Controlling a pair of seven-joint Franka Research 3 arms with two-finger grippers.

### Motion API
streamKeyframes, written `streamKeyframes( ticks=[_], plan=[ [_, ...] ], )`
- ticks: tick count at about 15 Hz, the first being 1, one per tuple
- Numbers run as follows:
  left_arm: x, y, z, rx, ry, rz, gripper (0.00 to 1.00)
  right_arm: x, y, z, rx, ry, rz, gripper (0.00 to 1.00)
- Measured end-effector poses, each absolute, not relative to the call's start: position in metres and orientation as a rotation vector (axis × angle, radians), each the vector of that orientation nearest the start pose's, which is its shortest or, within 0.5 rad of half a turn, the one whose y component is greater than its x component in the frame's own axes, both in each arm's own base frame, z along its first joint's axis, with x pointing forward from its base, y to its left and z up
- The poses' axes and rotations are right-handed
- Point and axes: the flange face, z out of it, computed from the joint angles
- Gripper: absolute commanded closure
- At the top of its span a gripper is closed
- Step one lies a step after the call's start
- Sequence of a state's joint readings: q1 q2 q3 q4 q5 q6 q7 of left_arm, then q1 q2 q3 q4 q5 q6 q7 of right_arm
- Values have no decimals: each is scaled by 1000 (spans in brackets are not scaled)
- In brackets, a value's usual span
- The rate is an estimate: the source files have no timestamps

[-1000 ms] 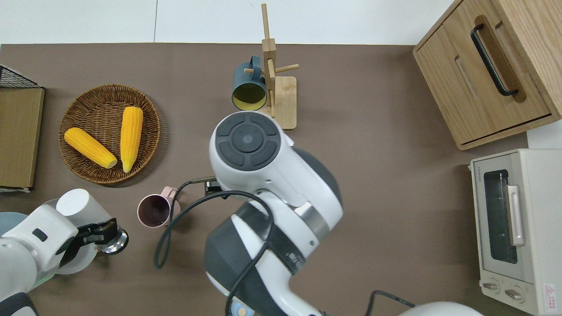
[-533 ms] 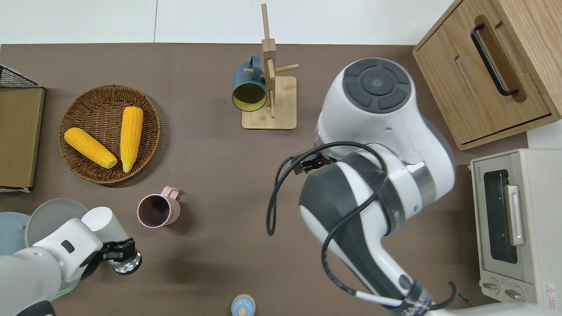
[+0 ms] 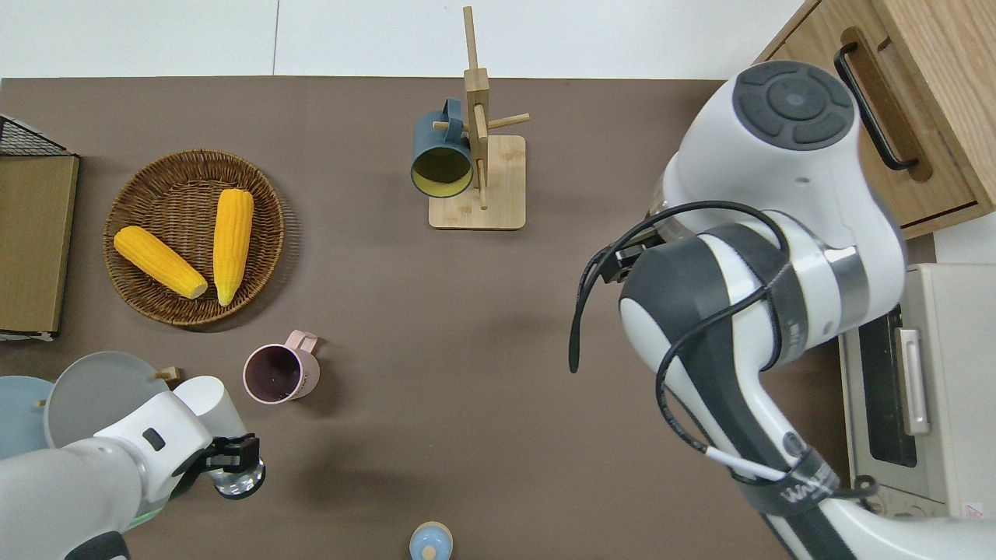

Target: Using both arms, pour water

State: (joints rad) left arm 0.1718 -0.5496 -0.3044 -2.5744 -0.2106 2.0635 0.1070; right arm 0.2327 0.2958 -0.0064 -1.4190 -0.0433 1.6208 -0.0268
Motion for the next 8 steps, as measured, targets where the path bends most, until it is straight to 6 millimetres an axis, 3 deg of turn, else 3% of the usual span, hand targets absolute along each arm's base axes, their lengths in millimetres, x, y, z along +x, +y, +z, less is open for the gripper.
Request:
streamKeyframes(
  ticks=[3,8],
  plan=[
    [381,-62,426,-3172,162,9,1000,624,105,537,-3186,-323,113,9],
    [389,-63,414,-3164,144,160,1000,613,54,581,-3158,-175,4,9]
  ],
)
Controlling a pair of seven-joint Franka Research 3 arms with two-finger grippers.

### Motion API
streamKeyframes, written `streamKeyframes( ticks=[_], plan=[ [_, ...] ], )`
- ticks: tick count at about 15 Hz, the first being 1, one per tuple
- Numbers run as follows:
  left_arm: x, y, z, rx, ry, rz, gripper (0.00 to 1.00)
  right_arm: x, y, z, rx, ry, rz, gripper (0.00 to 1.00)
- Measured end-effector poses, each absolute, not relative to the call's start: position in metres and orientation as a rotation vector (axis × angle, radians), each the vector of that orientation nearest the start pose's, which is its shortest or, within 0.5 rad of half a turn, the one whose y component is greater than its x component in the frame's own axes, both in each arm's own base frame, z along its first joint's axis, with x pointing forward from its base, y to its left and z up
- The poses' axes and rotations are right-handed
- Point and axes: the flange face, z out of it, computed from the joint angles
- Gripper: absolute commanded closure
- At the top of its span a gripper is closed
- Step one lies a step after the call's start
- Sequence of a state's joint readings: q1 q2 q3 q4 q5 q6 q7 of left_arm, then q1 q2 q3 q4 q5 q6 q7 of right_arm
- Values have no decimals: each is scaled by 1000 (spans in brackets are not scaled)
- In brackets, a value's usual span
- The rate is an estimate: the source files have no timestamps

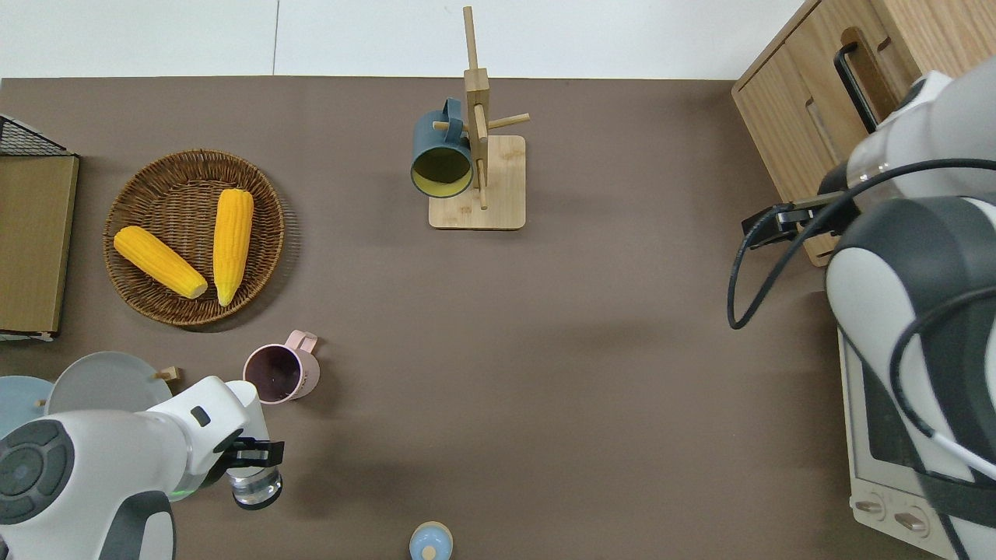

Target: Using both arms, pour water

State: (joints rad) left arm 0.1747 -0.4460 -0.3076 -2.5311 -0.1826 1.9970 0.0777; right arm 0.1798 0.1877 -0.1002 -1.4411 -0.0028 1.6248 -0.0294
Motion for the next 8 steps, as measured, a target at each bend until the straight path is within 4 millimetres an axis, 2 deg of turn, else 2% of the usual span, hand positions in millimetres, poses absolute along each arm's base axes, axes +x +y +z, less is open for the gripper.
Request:
streamKeyframes(
  ticks=[3,8],
  plan=[
    [400,-64,415,-3137,136,258,1000,599,46,598,-3145,-154,-28,9],
    [414,-66,408,-3133,143,346,1000,588,40,592,-3142,-145,-3,9]
  ],
)
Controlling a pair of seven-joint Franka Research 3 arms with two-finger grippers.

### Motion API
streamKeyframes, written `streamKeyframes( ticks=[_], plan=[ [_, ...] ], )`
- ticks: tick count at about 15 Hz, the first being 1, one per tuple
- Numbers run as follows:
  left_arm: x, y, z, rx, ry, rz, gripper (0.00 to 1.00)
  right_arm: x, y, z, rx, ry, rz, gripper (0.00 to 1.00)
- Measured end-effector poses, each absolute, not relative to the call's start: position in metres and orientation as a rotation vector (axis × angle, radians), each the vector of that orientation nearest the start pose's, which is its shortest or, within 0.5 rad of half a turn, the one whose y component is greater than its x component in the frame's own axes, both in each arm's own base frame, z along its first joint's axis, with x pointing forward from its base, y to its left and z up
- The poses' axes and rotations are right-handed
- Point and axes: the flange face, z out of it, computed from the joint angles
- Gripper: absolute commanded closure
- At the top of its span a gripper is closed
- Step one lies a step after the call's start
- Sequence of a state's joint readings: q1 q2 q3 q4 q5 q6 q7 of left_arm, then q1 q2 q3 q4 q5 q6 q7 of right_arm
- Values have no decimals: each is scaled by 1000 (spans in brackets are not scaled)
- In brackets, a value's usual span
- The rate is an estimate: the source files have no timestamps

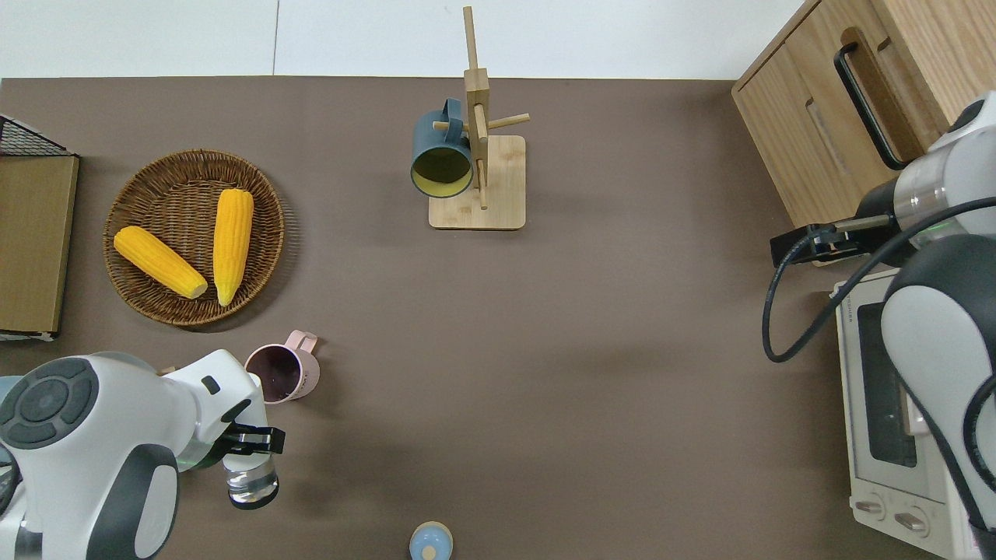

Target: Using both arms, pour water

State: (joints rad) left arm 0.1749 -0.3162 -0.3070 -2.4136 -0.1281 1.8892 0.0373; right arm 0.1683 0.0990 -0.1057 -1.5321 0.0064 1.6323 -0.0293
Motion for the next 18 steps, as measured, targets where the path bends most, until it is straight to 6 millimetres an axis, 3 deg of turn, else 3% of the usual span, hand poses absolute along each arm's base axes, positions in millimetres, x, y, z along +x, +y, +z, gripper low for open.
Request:
streamKeyframes(
  ticks=[7,15,18],
  plan=[
    [417,-65,396,-3127,149,416,1000,590,31,598,-3144,-117,-37,9],
    [419,-67,409,-3114,147,483,1000,588,31,617,-3141,-119,-95,9],
    [419,-67,408,-3106,144,492,1000,587,40,629,-3136,-144,-131,9]
  ],
)
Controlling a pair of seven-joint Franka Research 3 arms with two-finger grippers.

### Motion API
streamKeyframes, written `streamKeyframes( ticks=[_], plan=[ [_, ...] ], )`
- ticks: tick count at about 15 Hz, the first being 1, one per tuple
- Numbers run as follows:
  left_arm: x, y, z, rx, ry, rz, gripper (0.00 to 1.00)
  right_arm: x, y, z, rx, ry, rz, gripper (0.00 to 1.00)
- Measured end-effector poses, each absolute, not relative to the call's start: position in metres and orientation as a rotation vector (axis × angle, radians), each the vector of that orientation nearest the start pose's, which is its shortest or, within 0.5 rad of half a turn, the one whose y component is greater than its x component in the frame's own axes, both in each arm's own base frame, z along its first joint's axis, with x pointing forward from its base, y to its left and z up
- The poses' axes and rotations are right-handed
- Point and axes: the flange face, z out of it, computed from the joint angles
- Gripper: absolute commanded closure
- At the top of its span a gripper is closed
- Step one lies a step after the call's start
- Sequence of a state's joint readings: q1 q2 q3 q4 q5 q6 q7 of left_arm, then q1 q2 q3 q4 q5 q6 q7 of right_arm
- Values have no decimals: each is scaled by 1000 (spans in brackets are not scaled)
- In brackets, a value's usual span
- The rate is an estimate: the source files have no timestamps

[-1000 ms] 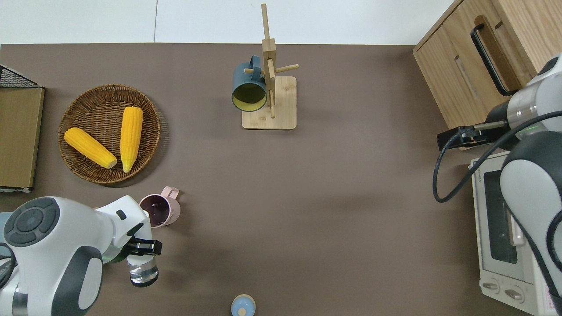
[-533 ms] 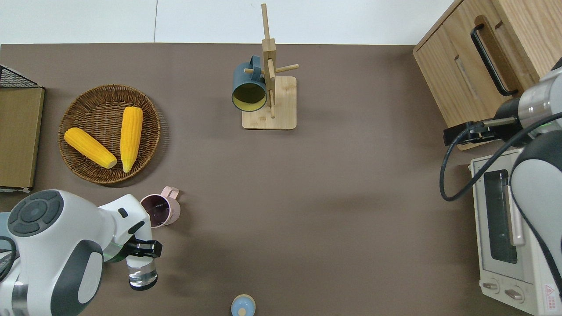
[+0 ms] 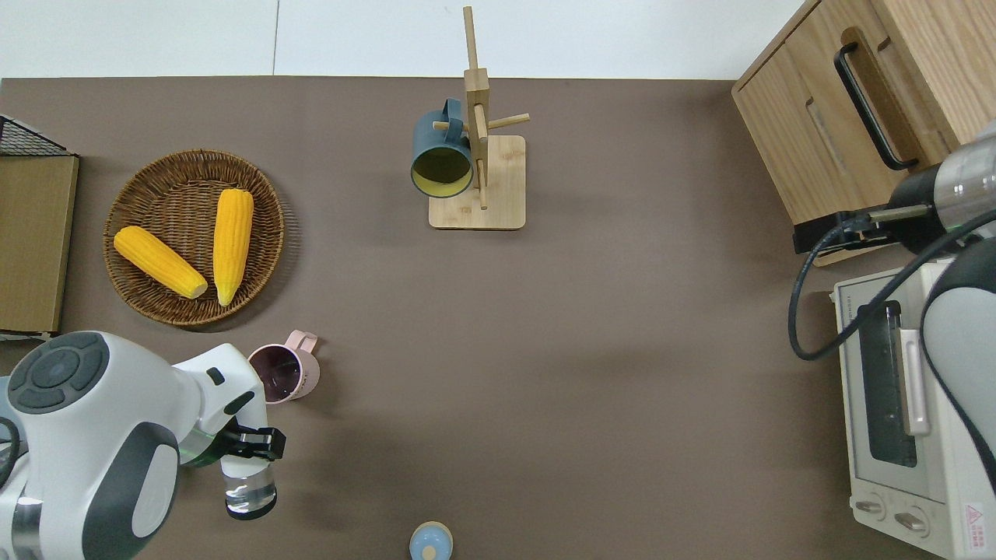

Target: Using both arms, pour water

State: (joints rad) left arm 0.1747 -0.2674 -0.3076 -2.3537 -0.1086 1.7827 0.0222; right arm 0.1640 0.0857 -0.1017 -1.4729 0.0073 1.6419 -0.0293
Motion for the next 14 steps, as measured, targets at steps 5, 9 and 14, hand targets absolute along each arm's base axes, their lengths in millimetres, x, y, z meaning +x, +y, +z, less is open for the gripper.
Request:
streamKeyframes(
  ticks=[5,9,14],
  plan=[
    [426,-69,404,-3094,142,529,1000,586,51,632,-3130,-175,-140,9],
    [431,-70,405,-3092,145,541,1000,587,48,632,-3131,-166,-140,9],
    [433,-71,406,-3088,149,572,1000,586,50,632,-3131,-171,-140,9]
  ],
)
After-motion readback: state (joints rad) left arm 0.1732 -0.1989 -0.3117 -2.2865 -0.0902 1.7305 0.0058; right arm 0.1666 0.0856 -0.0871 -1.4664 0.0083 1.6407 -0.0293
